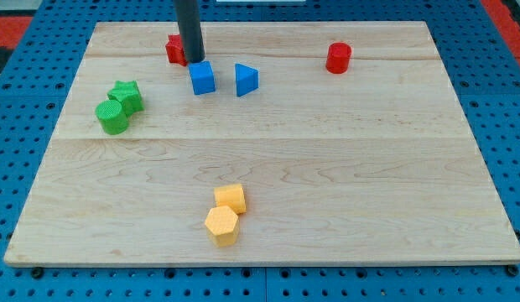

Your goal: Push the red circle into the red star

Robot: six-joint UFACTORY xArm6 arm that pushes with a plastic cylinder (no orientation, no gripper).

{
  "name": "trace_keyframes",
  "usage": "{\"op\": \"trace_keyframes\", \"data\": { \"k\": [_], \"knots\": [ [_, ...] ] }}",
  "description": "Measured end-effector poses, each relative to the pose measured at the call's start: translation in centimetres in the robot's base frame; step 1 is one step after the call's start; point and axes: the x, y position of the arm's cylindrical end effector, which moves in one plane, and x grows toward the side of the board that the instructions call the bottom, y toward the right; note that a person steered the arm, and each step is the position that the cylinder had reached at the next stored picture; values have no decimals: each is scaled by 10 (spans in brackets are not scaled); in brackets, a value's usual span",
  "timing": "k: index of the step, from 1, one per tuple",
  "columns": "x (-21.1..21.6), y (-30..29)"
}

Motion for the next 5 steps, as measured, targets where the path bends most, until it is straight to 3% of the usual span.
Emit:
{"op": "trace_keyframes", "data": {
  "k": [2,3,5],
  "knots": [
    [-37,-28],
    [-37,-12],
    [-40,239]
  ]
}}
